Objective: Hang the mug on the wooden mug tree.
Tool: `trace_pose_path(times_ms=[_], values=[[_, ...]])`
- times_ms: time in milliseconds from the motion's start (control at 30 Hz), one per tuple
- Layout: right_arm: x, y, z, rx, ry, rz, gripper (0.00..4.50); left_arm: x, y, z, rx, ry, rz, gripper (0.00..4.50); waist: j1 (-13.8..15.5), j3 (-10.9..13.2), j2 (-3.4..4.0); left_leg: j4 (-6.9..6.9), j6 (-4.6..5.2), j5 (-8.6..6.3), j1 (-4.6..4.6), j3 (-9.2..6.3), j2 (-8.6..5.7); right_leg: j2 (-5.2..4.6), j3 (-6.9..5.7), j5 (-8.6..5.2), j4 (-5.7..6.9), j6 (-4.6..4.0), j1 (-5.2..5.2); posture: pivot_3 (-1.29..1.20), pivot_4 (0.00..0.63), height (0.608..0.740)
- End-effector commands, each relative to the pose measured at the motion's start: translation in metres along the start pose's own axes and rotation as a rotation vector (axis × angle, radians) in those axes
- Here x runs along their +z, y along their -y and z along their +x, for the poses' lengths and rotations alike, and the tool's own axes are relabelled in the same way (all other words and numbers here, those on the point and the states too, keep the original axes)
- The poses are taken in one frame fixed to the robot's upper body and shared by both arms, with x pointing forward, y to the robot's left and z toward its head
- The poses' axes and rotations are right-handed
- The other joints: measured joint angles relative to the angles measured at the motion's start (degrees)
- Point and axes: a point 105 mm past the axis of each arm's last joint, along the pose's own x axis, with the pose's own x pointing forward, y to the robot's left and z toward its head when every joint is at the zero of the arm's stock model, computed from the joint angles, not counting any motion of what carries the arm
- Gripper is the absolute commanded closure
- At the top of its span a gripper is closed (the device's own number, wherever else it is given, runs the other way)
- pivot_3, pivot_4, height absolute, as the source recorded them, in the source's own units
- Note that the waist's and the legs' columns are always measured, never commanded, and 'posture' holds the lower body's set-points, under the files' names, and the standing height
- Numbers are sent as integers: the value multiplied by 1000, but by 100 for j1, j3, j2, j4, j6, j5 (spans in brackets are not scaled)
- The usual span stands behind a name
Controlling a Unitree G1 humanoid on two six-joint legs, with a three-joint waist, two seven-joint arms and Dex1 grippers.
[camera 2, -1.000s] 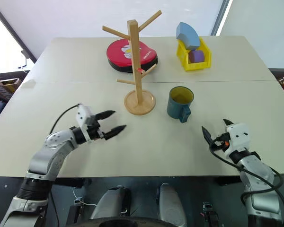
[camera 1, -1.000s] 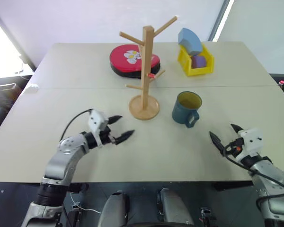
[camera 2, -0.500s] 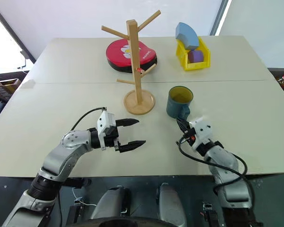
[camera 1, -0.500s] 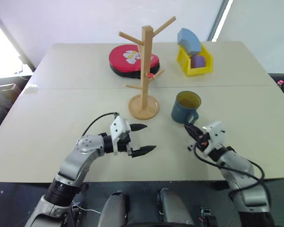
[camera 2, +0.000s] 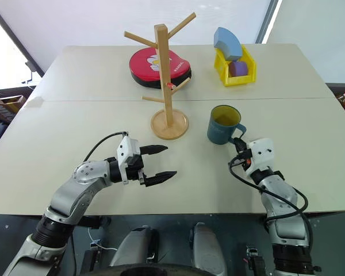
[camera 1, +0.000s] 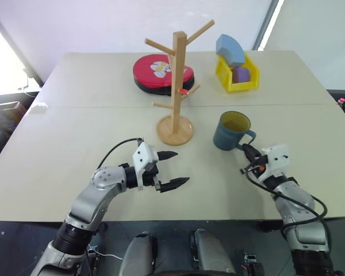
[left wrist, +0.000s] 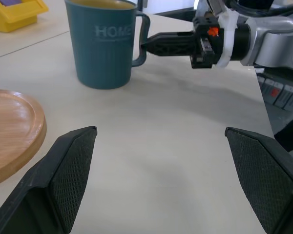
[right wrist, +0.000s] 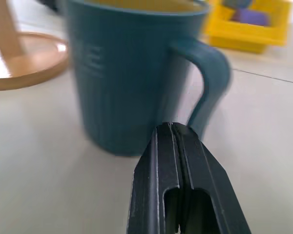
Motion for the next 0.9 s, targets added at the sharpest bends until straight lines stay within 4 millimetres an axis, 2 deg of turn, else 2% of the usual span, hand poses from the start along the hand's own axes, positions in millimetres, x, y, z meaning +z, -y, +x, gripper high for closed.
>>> trace_pose_path(times_ms=[33,200,300,367,900], values=[[12,8,-2,-19,47,-22,4489,10,3,2,-13,30,34,0,-1,0,0,0,0,0,0,0,1,2,0,0,0,0,0,0,150,735],[4,0,-11,30,14,-7,4489,11,1,3,-7,36,35,0,2,0,0,0,0,0,0,0,2,5,0,4,1,7,0,0,150,735],[3,3,-11,-4,17,-16,3639,12,1,2,-8,39,35,0,0,0,0,1,0,0,0,1,2,4,2,0,0,1,1,0,150,735],[4,7,-8,-30,28,-11,2753,13,2,2,-9,41,35,0,-11,0,0,2,0,0,2,1,2,5,4,0,1,0,1,0,150,735],[-1,16,19,-86,54,49,2753,21,0,1,-9,67,41,0,-7,0,0,3,0,0,4,1,4,16,7,4,4,7,1,0,150,735]])
